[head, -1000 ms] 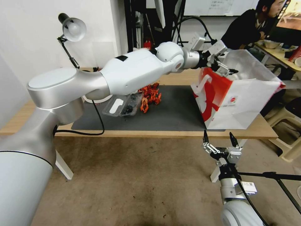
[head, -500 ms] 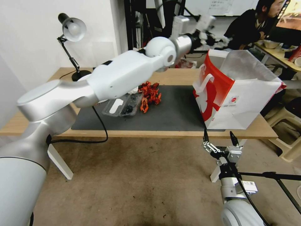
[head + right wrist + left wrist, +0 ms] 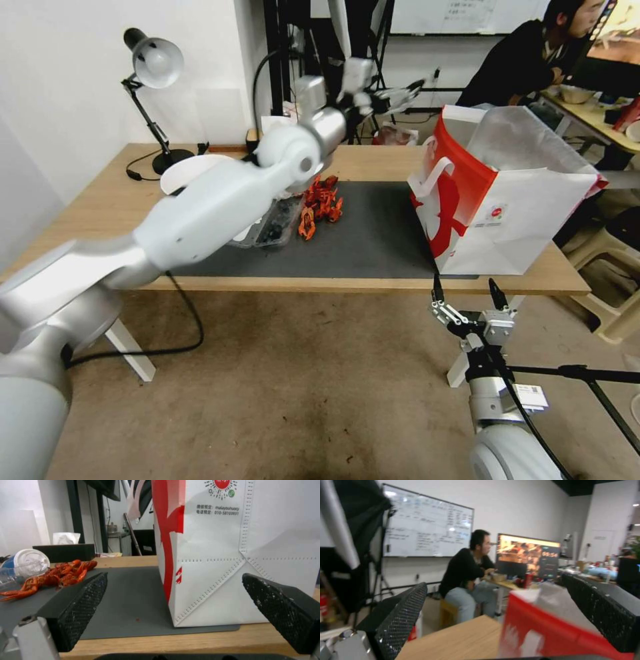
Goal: Pick up the trash from the table and place it into the takeout bag.
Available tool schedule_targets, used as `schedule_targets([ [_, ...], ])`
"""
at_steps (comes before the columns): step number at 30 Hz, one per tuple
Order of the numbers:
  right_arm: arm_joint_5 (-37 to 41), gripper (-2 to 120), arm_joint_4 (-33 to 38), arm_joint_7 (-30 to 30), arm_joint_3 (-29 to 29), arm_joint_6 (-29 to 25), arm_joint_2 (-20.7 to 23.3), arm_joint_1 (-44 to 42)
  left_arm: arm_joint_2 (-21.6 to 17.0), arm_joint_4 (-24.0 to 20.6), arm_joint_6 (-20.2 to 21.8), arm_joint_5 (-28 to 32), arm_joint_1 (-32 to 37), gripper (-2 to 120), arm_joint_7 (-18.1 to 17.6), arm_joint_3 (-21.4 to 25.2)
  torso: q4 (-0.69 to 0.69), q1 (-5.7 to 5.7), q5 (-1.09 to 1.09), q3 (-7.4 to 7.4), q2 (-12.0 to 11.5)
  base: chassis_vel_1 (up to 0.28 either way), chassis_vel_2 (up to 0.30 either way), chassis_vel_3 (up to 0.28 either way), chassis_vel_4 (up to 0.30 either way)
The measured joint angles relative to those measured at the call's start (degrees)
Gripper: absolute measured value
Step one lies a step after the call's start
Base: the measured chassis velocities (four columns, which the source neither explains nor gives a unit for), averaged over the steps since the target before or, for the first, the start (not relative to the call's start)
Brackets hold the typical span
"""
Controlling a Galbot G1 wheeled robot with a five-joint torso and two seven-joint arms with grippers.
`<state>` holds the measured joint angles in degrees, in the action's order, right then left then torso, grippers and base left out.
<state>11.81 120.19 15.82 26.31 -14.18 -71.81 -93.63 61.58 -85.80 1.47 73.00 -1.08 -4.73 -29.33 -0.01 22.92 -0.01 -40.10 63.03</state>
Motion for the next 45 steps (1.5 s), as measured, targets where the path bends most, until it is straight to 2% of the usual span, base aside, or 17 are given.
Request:
schedule_targets([
  [7,-0.3,100,-0.1,0.0,-0.2,0.1,-0.2,0.1,-5.4,-4.2,-0.2,-1.4,6.0,100,-0.5,3.9,0.02,0.0,-0.01,0.0,0.0,0.0,0.0,0.0,0.0],
  [9,-0.5,100,-0.1,0.0,-0.4,0.1,-0.4,-0.1,-7.9,-6.3,-0.4,-3.0,10.8,100,-0.6,8.0,0.01,0.0,0.0,0.0,0.0,0.0,0.0,0.0,0.0],
  [10,-0.5,100,-0.1,0.0,-0.4,0.1,-0.4,-0.1,-7.9,-6.3,-0.4,-3.0,10.8,100,-0.6,8.0,0.01,0.0,0.0,0.0,0.0,0.0,0.0,0.0,0.0],
  [12,-0.8,100,-0.1,0.0,-0.5,0.1,-0.4,-0.2,-9.8,-8.5,-0.4,-4.2,15.1,100,-0.6,12.7,0.0,0.0,0.02,0.0,0.0,0.0,0.0,0.0,0.0],
  [14,-0.8,100,-0.1,0.0,-0.5,0.1,-0.4,-0.3,-10.3,-9.2,-0.4,-4.7,16.4,100,-0.7,14.0,0.01,0.0,0.01,0.0,0.0,0.0,0.0,0.0,0.0],
  [16,-1.0,100,0.0,0.1,-0.6,0.2,-0.4,-0.5,-12.0,-12.0,-0.4,-6.7,21.6,100,-0.6,18.5,0.01,0.0,0.01,0.01,0.0,0.0,0.0,0.0,0.0],
  [17,-1.0,100,0.0,0.1,-0.6,0.2,-0.4,-0.5,-12.0,-12.0,-0.4,-6.7,21.6,100,-0.6,18.5,0.01,0.0,0.01,0.01,0.0,0.0,0.0,0.0,0.0],
  [20,-1.2,100,0.0,0.1,-0.7,0.2,-0.5,-0.6,-13.5,-15.8,-0.3,-10.2,28.9,100,-0.8,23.7,0.01,0.0,-0.01,0.0,0.0,0.0,0.0,0.0,0.0],
  [21,-1.2,100,0.0,0.1,-0.7,0.2,-0.5,-0.6,-13.5,-15.8,-0.3,-10.2,28.9,100,-0.8,23.7,0.01,0.0,-0.01,0.0,0.0,0.0,0.0,0.0,0.0],
  [23,-1.3,100,0.0,0.1,-0.7,0.2,-0.6,-0.6,-14.5,-18.2,0.2,-12.7,33.4,100,-0.9,26.9,0.01,0.0,0.0,0.0,0.0,0.0,0.0,0.0,0.0],
  [27,-1.4,100,0.0,0.1,-0.8,0.2,-0.7,-0.6,-15.1,-20.1,0.4,-14.6,37.3,100,-1.1,29.7,0.01,-0.01,0.02,0.01,0.0,0.0,0.0,0.0,0.0],
  [31,-1.7,100,-0.1,0.2,-0.9,0.2,-0.9,-0.6,-15.4,-23.0,0.2,-18.6,44.9,100,-1.3,35.4,0.01,0.0,0.01,0.01,0.0,0.0,0.0,0.0,0.0],
  [33,-1.7,100,-0.2,0.2,-0.9,0.2,-0.9,-0.6,-15.4,-23.3,0.0,-19.2,46.0,100,-1.4,36.0,0.01,-0.01,0.0,0.0,0.0,0.0,0.0,0.0,0.0],
  [35,-1.8,100,-0.3,0.2,-1.0,0.2,-1.0,-0.5,-15.2,-24.9,-0.6,-21.4,50.4,100,-1.8,38.4,0.01,-0.01,0.01,0.0,0.0,0.0,0.0,0.0,0.0],
  [45,-1.9,100,-0.5,0.2,-1.1,0.1,-1.1,-0.6,-13.0,-26.8,-2.7,-27.5,63.2,100,-1.0,46.2,0.01,-0.01,0.01,0.0,0.0,0.0,0.0,0.0,0.0],
])
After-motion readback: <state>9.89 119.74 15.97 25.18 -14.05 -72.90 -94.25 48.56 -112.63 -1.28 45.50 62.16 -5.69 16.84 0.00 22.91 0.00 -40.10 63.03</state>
